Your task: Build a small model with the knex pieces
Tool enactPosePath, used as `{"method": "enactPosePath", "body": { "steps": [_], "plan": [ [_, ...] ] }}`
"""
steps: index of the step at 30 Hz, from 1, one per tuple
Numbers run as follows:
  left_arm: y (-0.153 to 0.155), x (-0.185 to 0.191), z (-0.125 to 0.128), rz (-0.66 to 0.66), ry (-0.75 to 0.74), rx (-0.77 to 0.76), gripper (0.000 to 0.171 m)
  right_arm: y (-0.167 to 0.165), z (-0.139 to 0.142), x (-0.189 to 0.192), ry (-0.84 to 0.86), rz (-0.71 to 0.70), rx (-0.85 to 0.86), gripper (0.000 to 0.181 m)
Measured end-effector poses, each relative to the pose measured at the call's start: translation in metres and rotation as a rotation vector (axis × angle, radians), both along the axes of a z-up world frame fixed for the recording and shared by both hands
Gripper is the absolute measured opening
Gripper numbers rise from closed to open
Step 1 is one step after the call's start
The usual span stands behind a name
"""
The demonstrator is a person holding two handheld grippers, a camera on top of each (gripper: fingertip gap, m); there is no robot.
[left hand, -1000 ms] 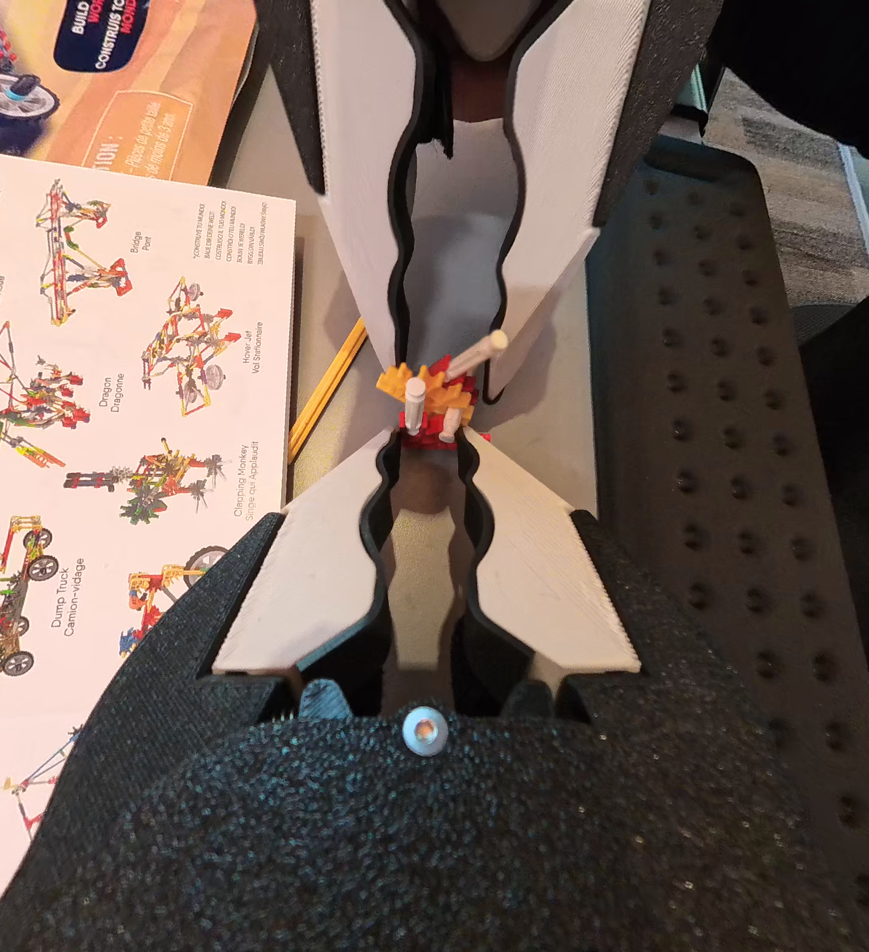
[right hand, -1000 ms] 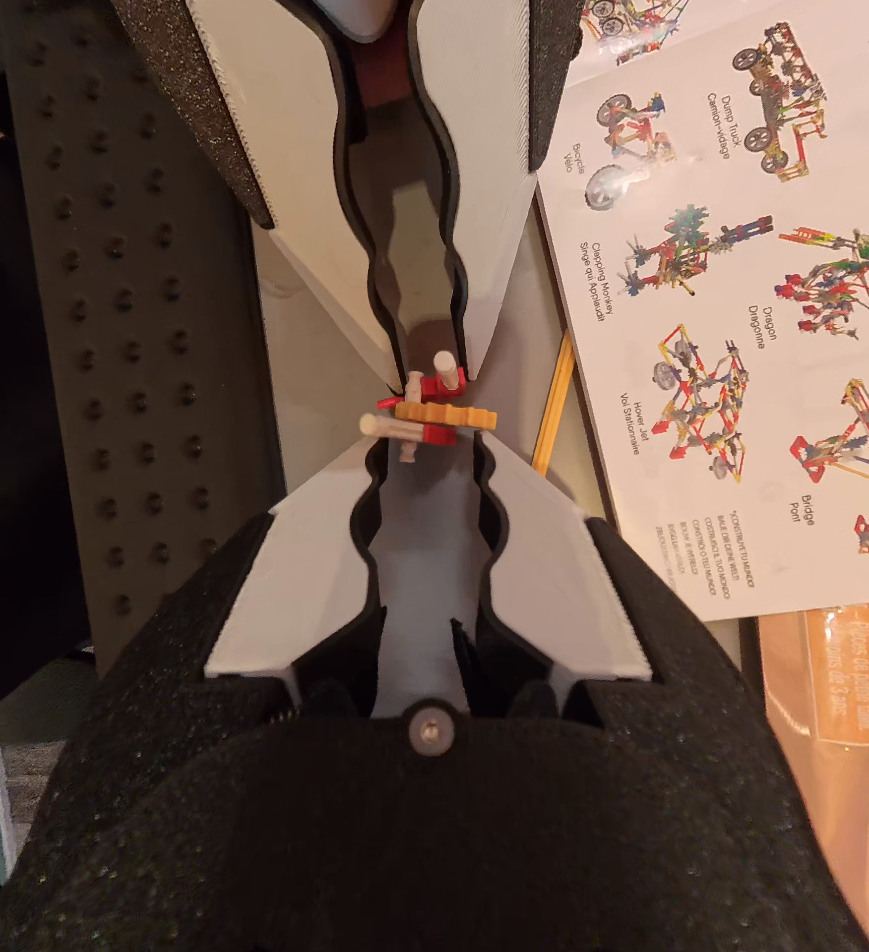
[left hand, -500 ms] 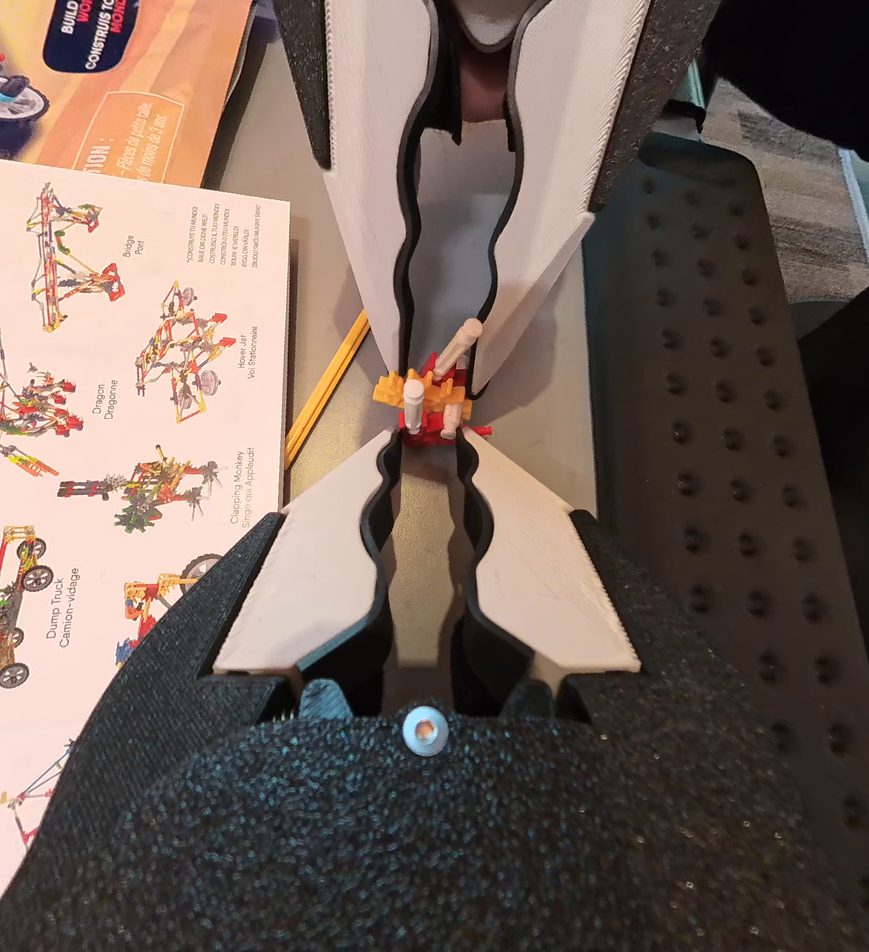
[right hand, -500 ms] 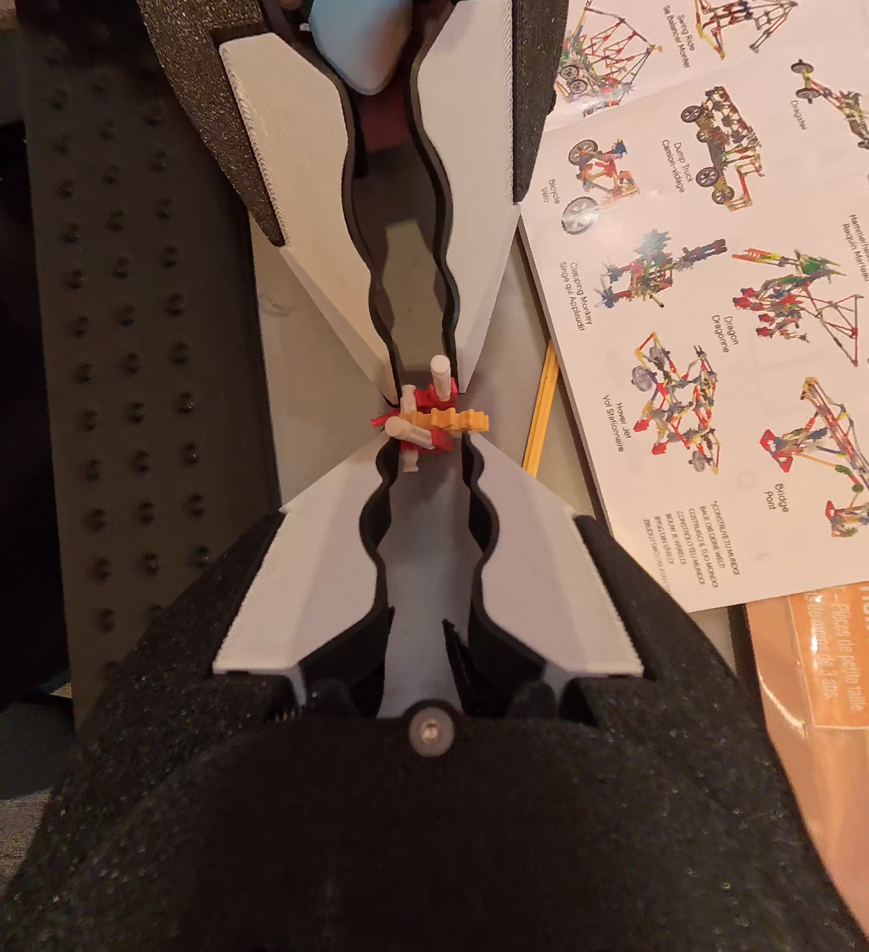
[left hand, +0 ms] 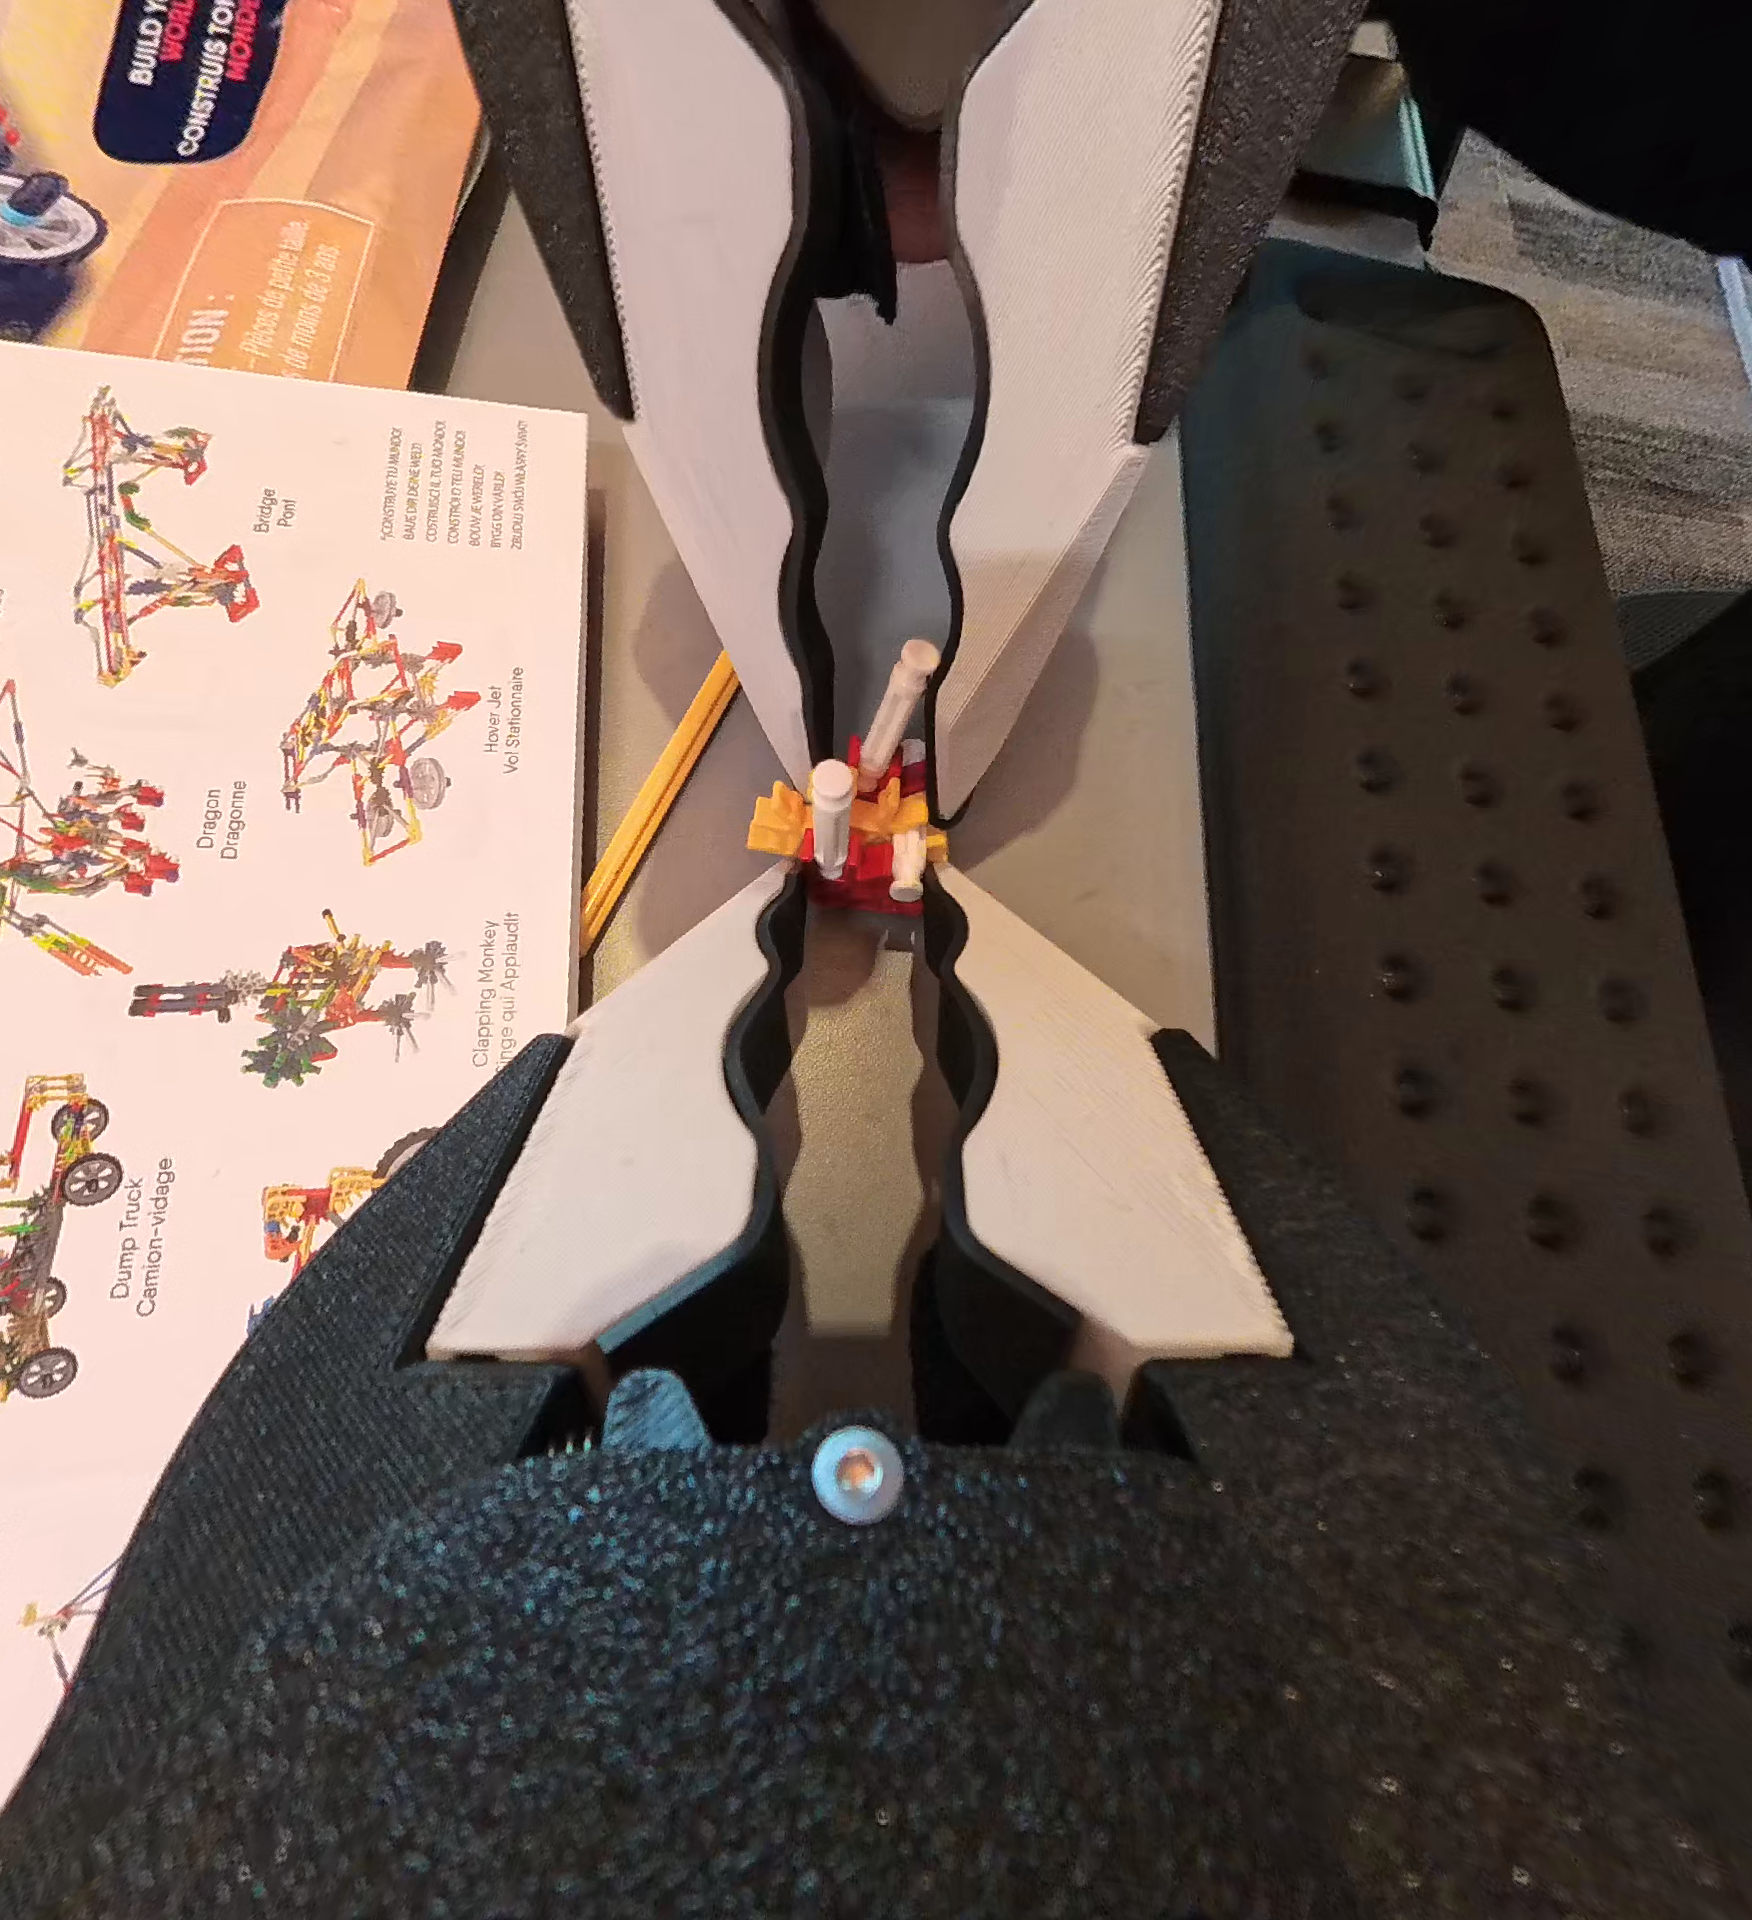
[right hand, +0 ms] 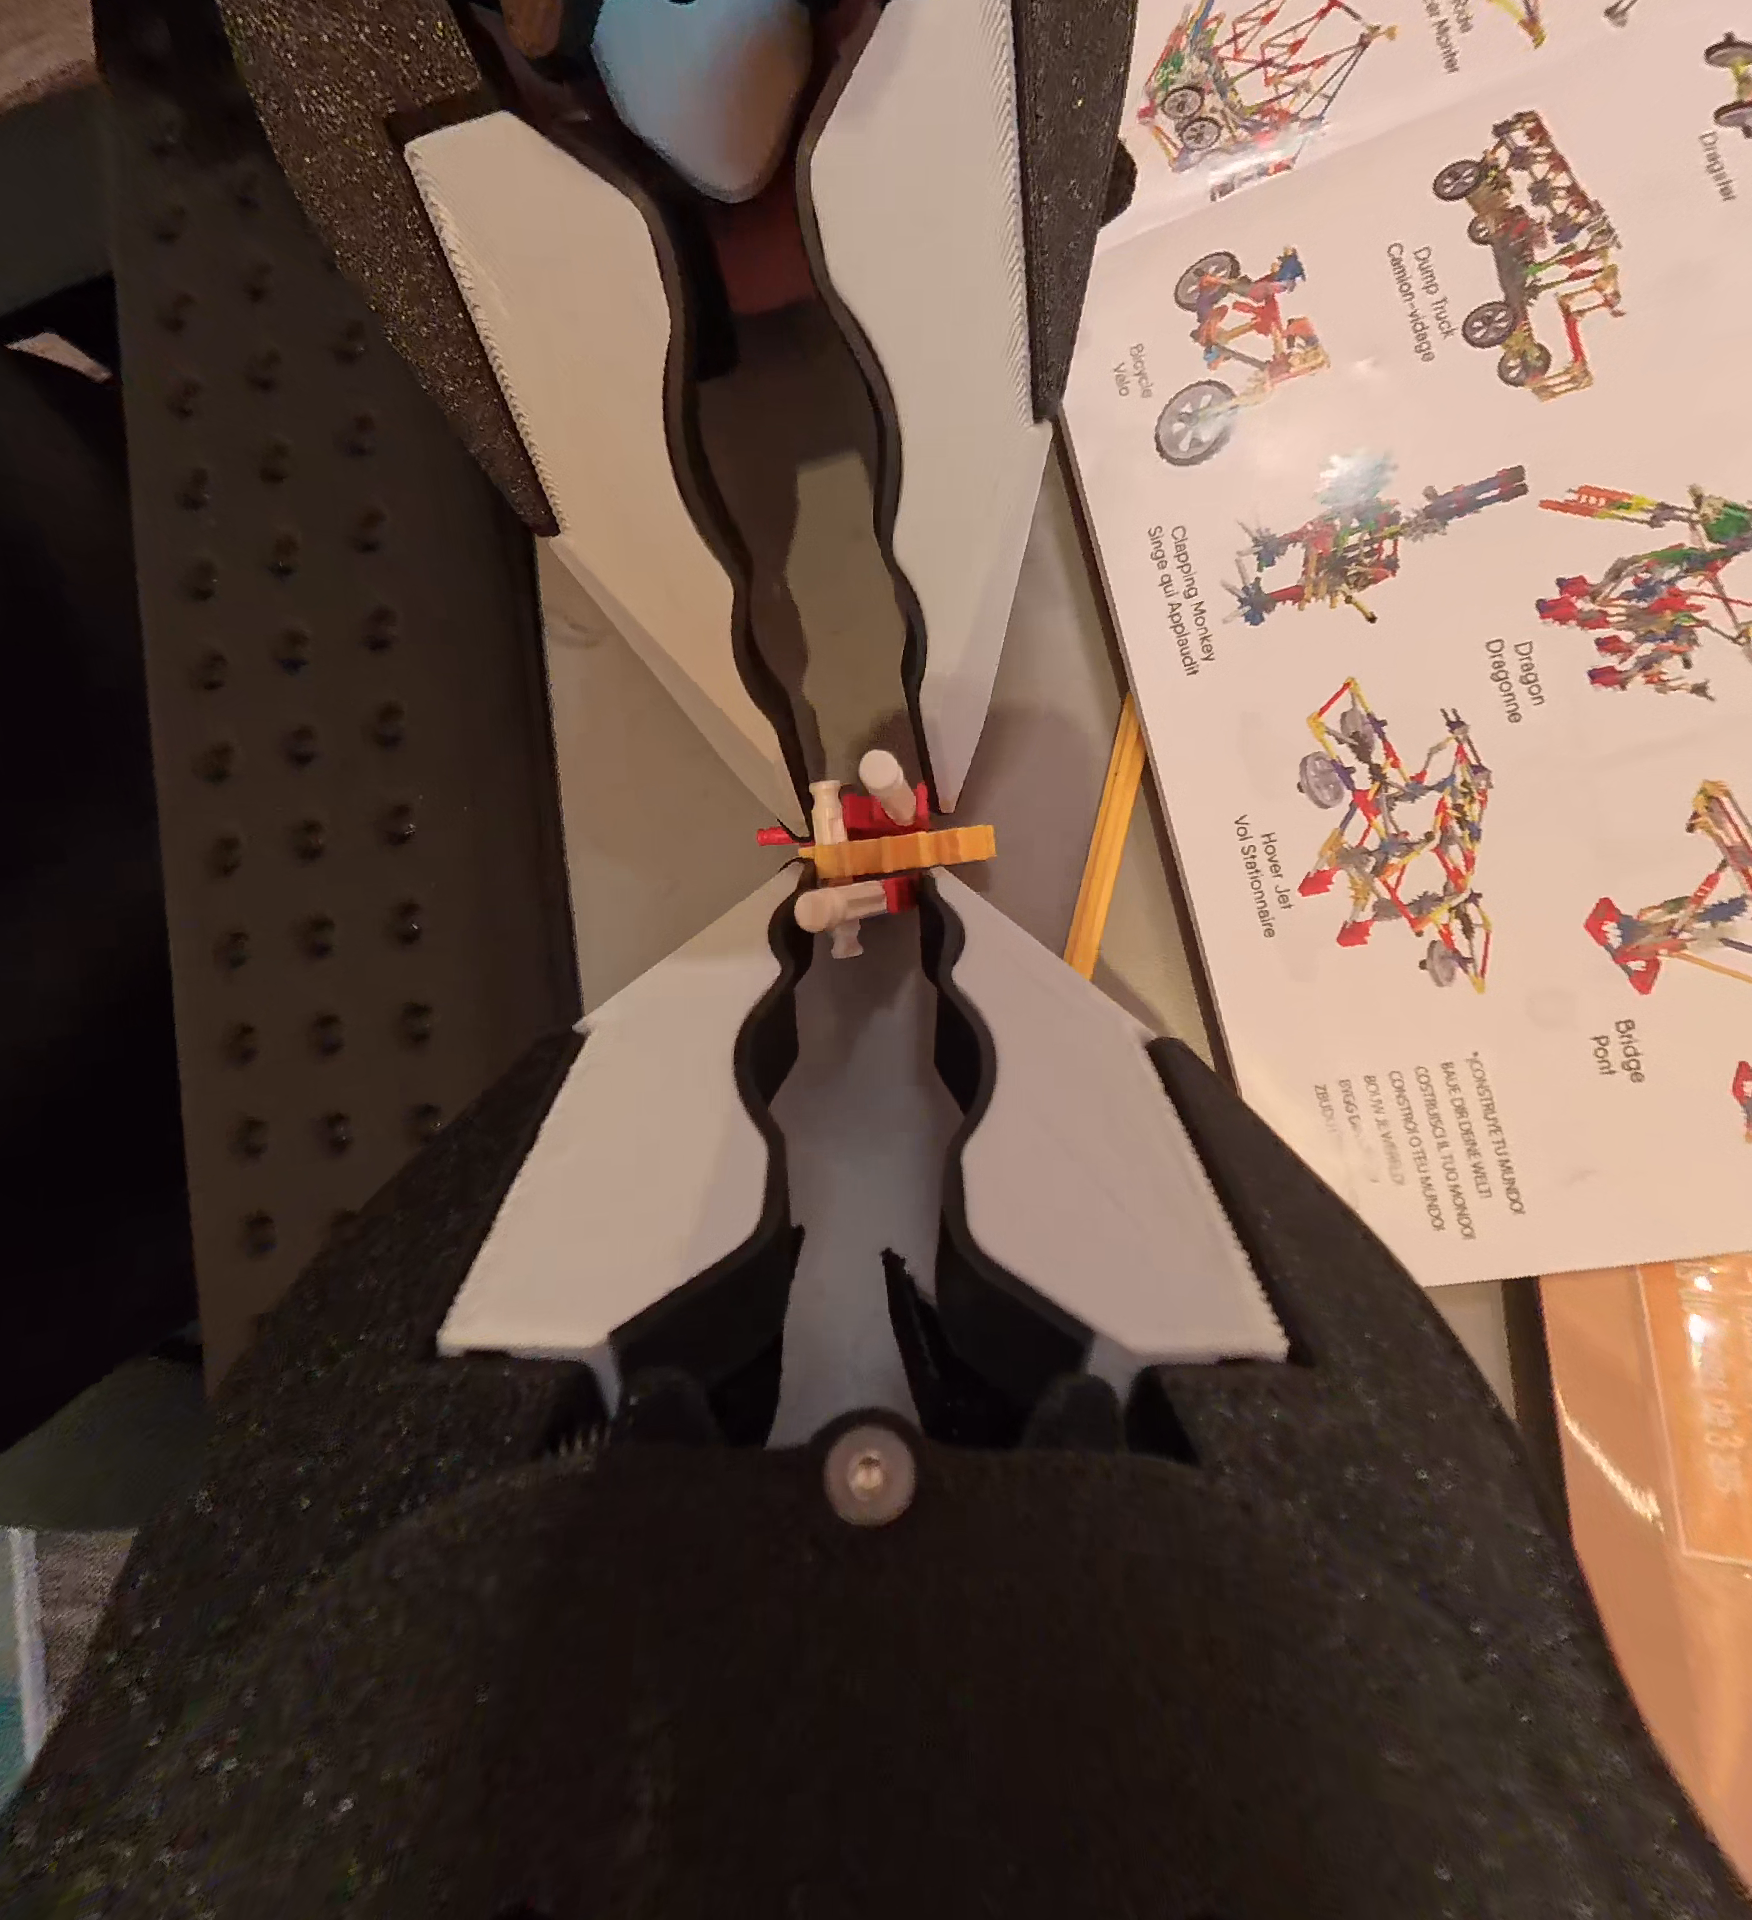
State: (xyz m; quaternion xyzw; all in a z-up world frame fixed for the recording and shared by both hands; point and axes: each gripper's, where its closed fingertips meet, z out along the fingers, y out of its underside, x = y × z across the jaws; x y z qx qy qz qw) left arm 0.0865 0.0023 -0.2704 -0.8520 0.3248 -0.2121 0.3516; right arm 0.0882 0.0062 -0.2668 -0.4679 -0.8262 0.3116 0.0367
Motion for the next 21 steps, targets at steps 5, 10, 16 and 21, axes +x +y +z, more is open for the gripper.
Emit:
{"method": "enactPosePath", "body": {
  "steps": [5,10,16,21],
  "plan": [
    [0.0000,0.0000,-0.0002,-0.002,0.005,0.002,0.019,-0.0007,-0.0002,-0.0001,-0.046,0.003,0.007,0.019],
    [0.0012,-0.0009,-0.0005,-0.002,0.017,0.010,0.019,-0.0002,-0.0004,-0.0009,-0.110,-0.009,-0.017,0.019],
    [0.0016,-0.0010,-0.0008,-0.004,0.024,0.014,0.018,-0.0002,-0.0013,-0.0008,-0.143,-0.018,-0.063,0.019],
    [0.0019,-0.0009,-0.0007,-0.002,0.015,0.009,0.018,0.0021,-0.0017,-0.0002,-0.111,-0.039,-0.061,0.022]
  ]
}}
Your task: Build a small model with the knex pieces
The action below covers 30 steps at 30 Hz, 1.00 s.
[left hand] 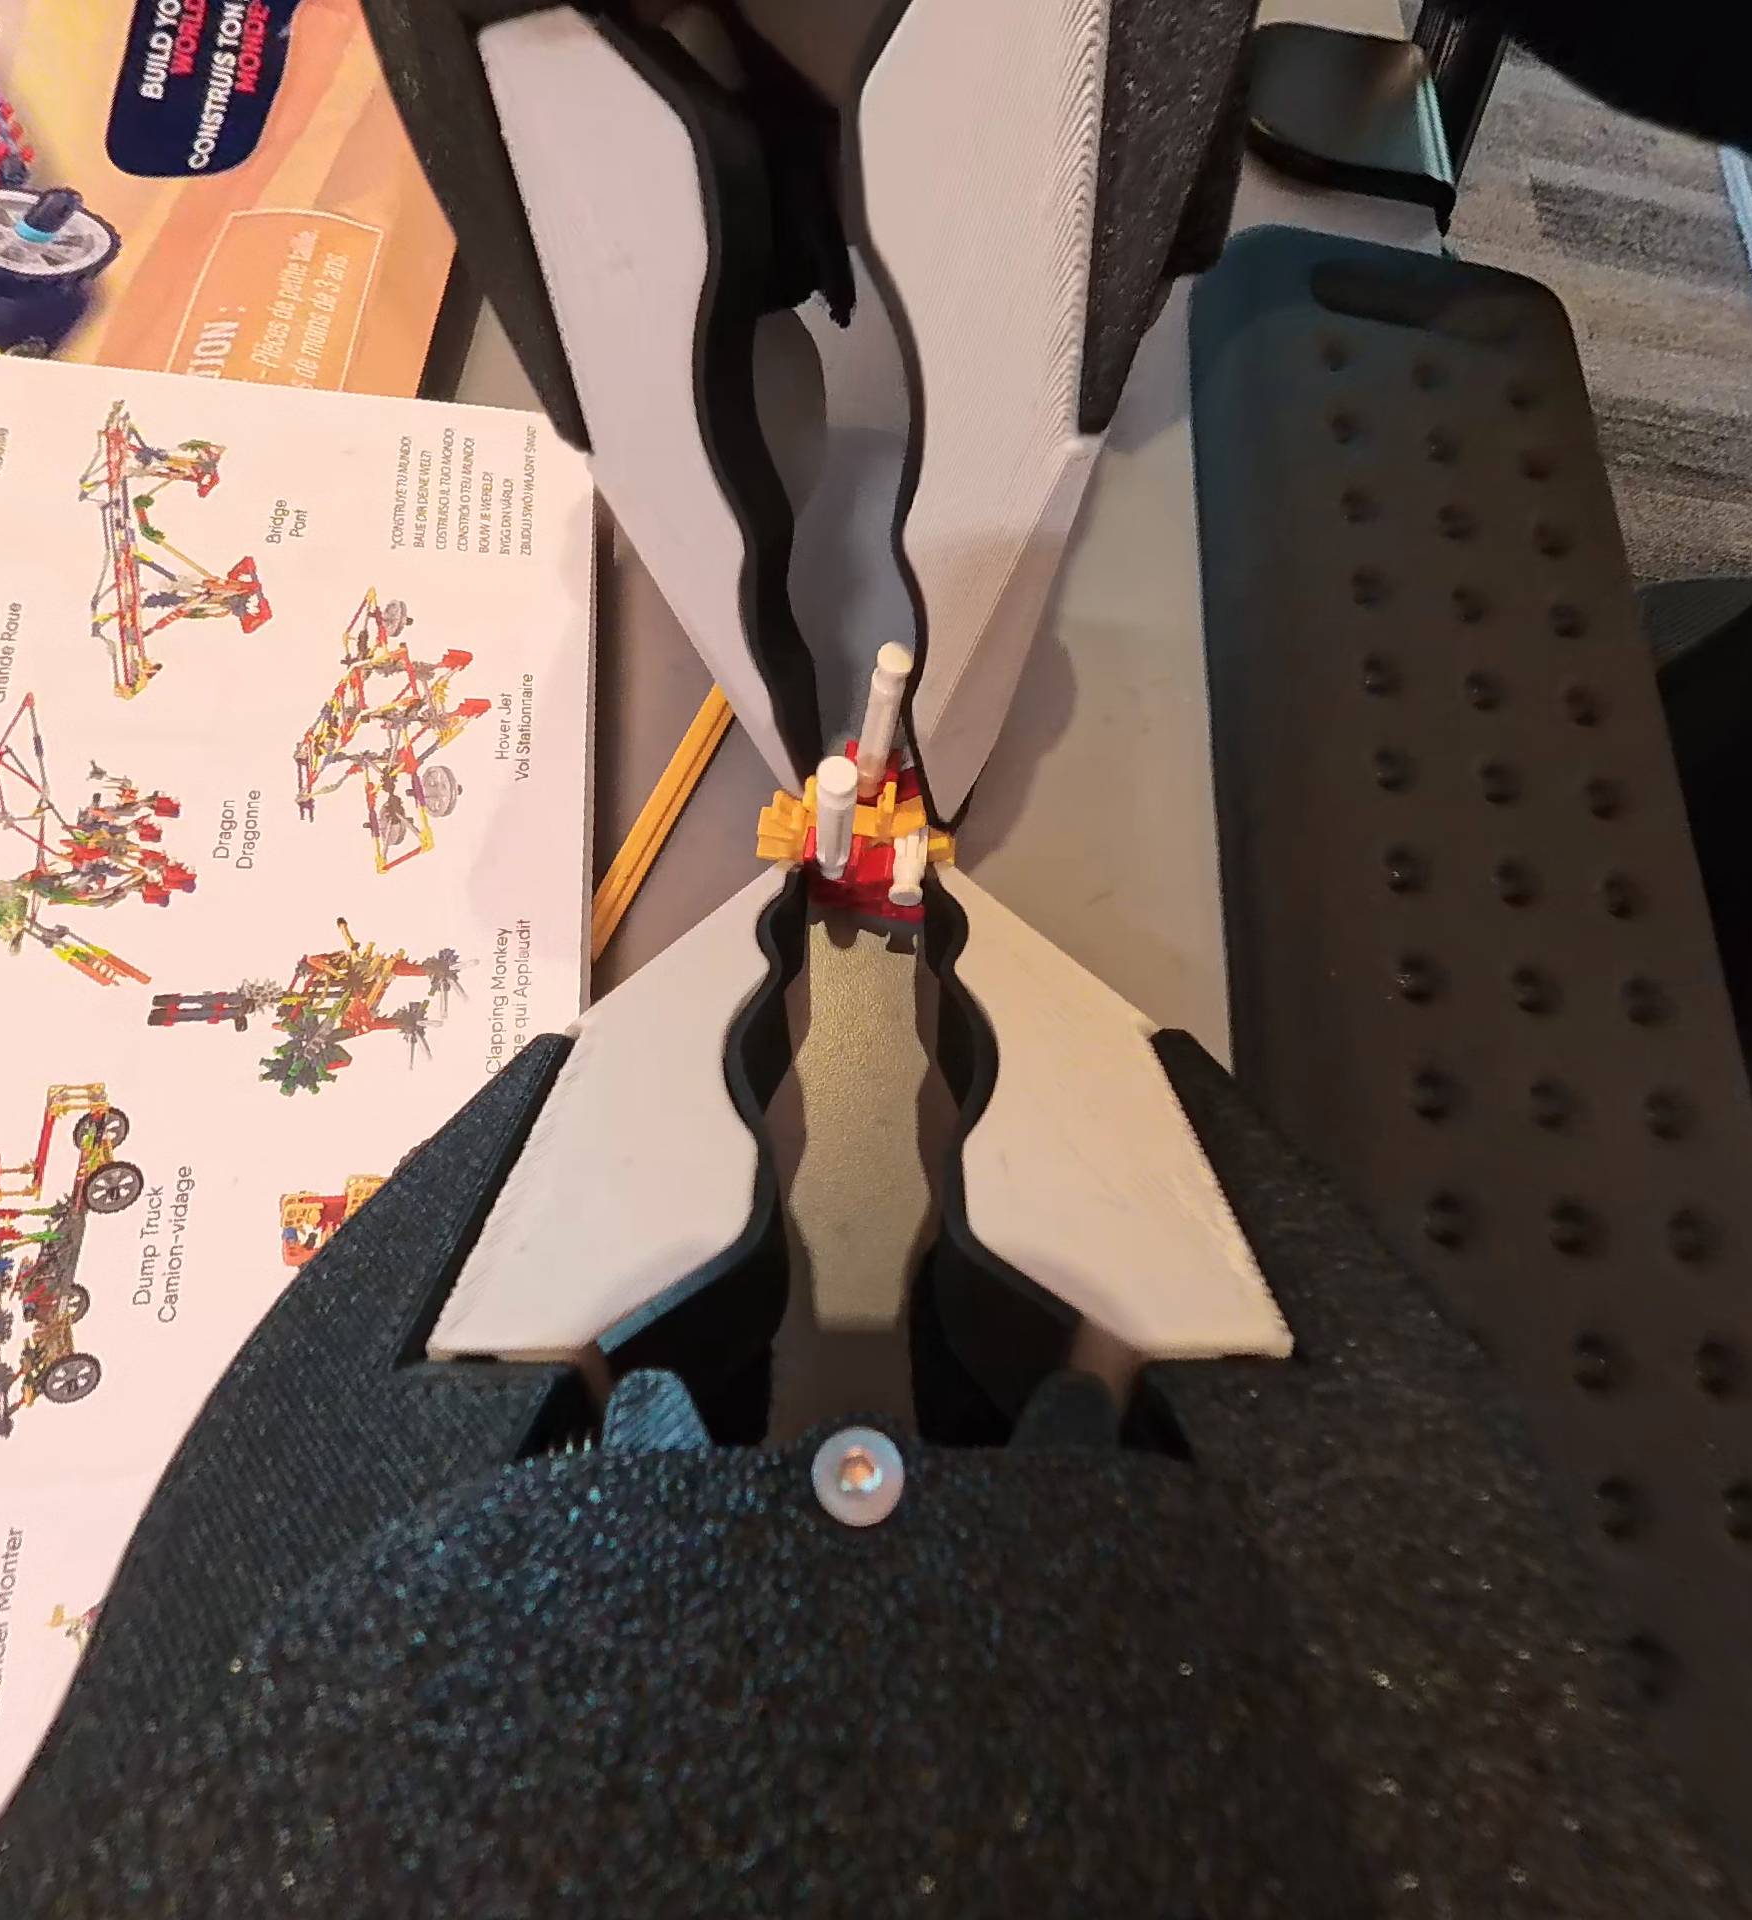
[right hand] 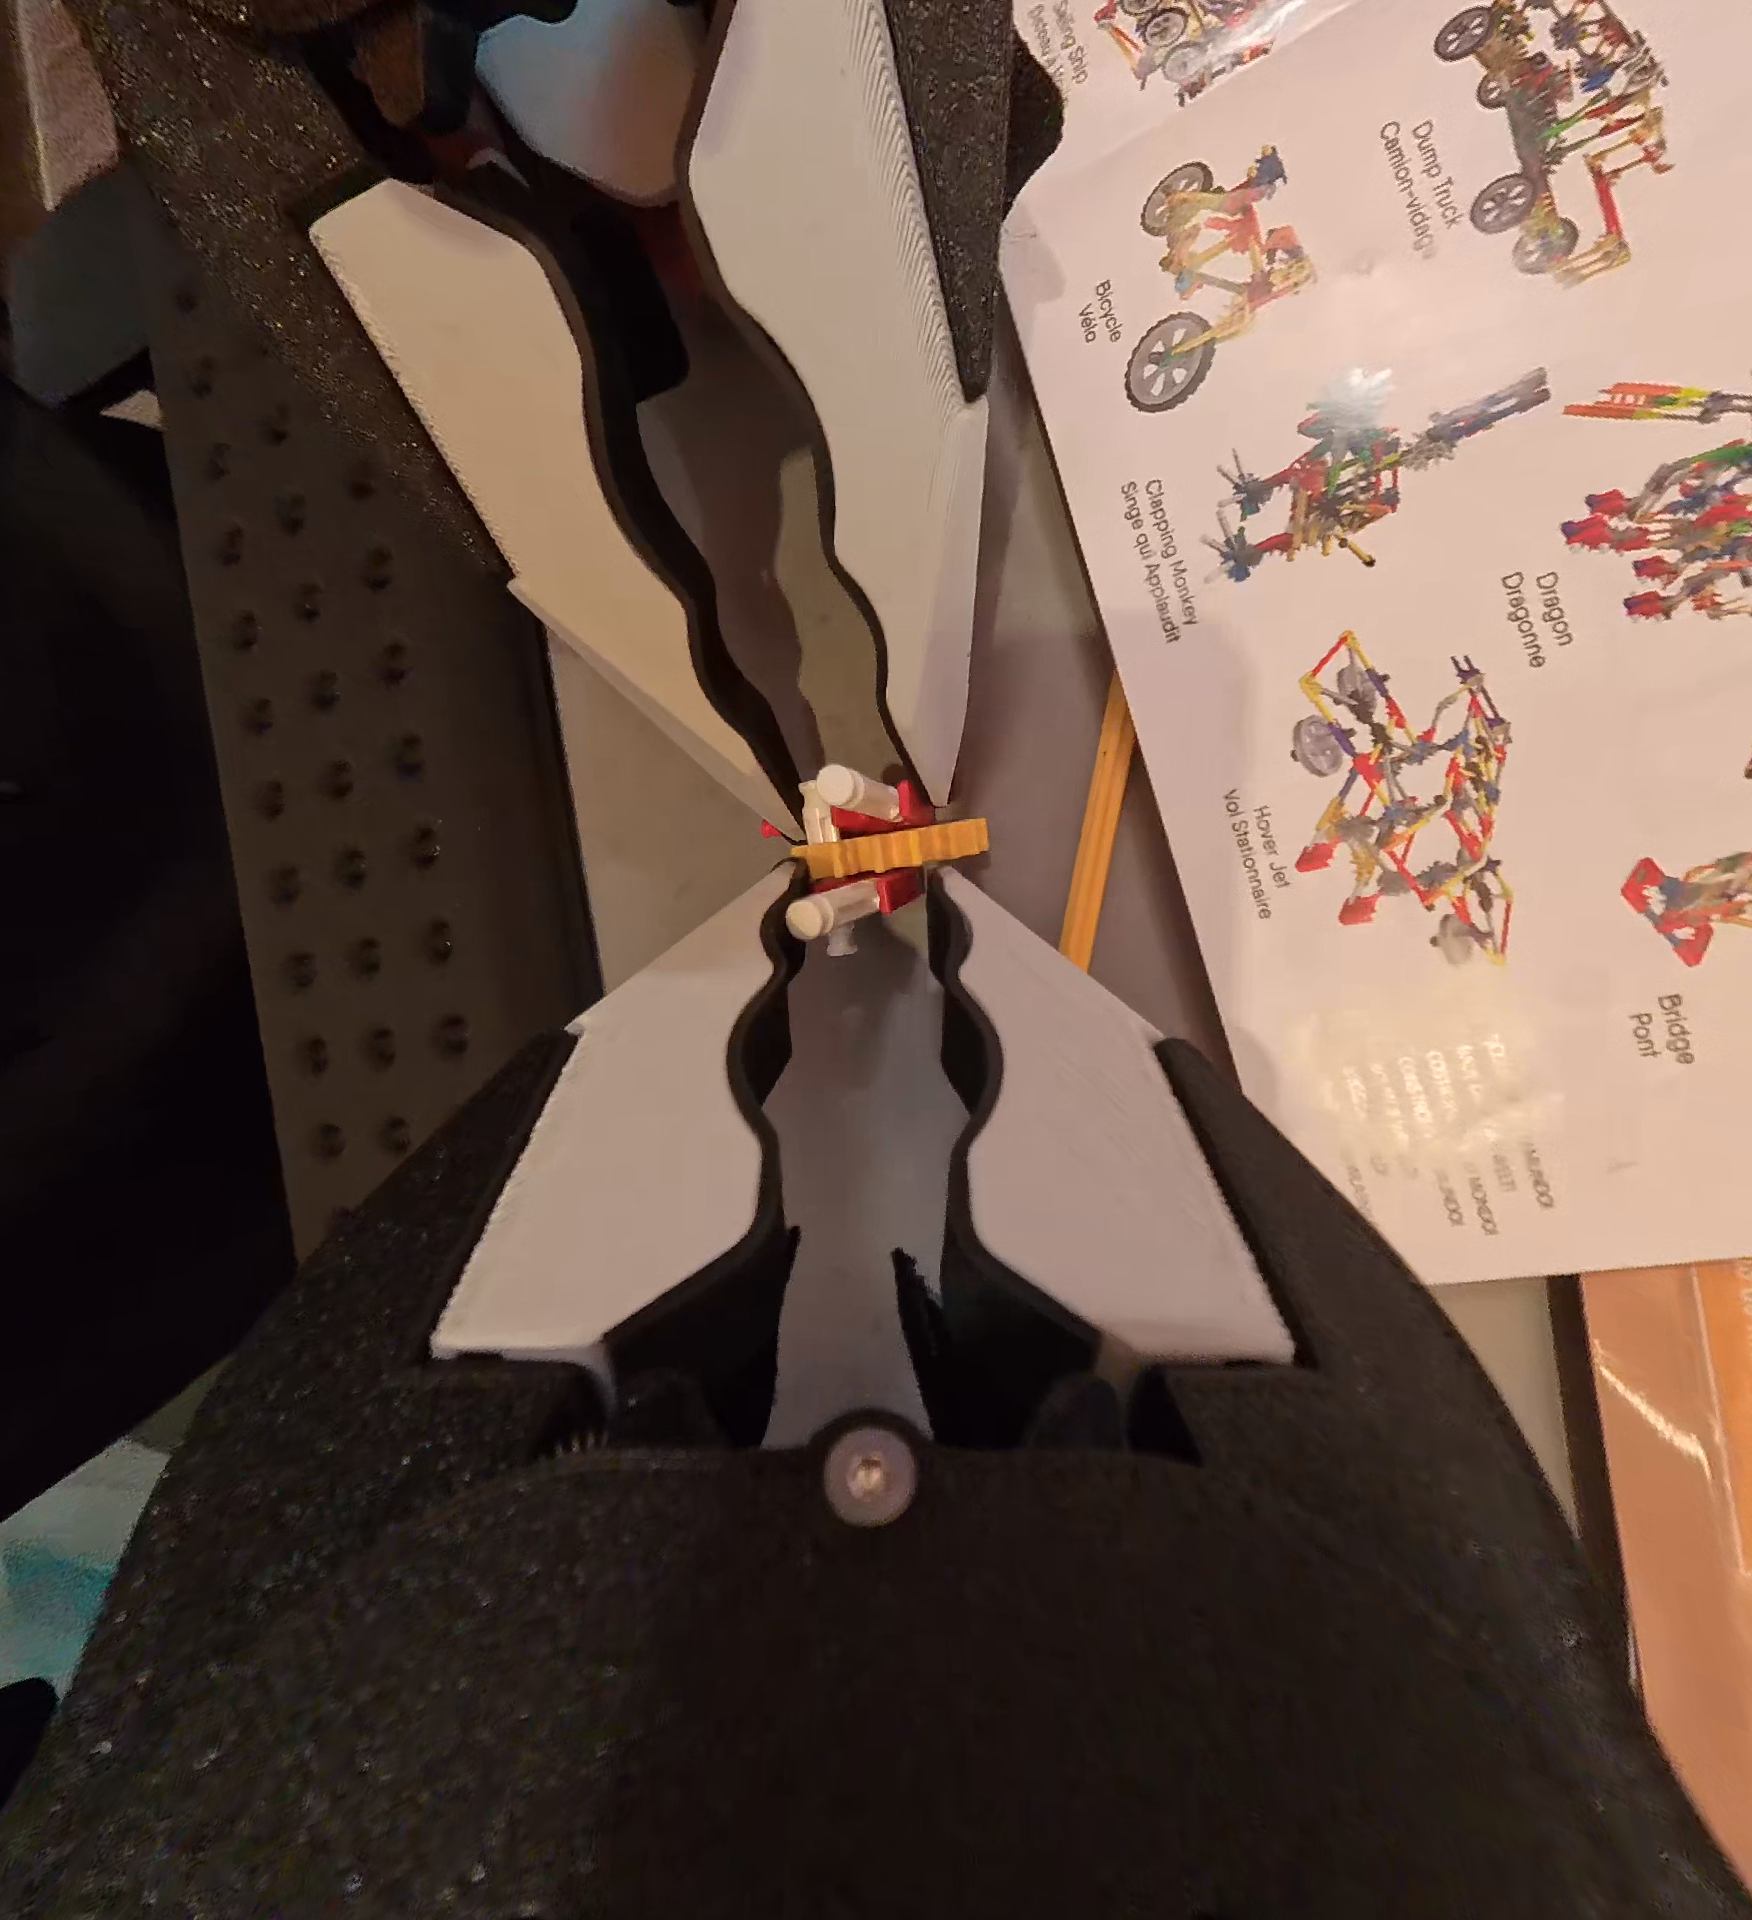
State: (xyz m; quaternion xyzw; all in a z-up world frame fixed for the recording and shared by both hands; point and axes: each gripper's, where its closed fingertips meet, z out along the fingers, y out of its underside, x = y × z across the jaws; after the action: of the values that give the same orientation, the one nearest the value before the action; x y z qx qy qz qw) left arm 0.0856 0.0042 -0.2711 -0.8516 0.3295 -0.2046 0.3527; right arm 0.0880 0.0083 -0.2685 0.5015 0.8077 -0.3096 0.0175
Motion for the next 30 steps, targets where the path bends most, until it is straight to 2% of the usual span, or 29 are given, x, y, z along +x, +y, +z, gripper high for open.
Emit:
{"method": "enactPosePath", "body": {
  "steps": [7,10,30],
  "plan": [
    [-0.0001,0.0002,0.0001,-0.002,-0.013,-0.011,0.019,-0.0009,0.0067,0.0032,0.085,0.000,0.019,0.024],
    [-0.0001,0.0002,0.0001,-0.002,-0.018,-0.016,0.019,0.0008,0.0068,0.0003,0.109,-0.016,0.030,0.016],
    [0.0000,-0.0007,-0.0010,0.002,-0.020,-0.030,0.019,0.0005,0.0054,-0.0017,0.049,-0.053,0.052,0.016]
  ]
}}
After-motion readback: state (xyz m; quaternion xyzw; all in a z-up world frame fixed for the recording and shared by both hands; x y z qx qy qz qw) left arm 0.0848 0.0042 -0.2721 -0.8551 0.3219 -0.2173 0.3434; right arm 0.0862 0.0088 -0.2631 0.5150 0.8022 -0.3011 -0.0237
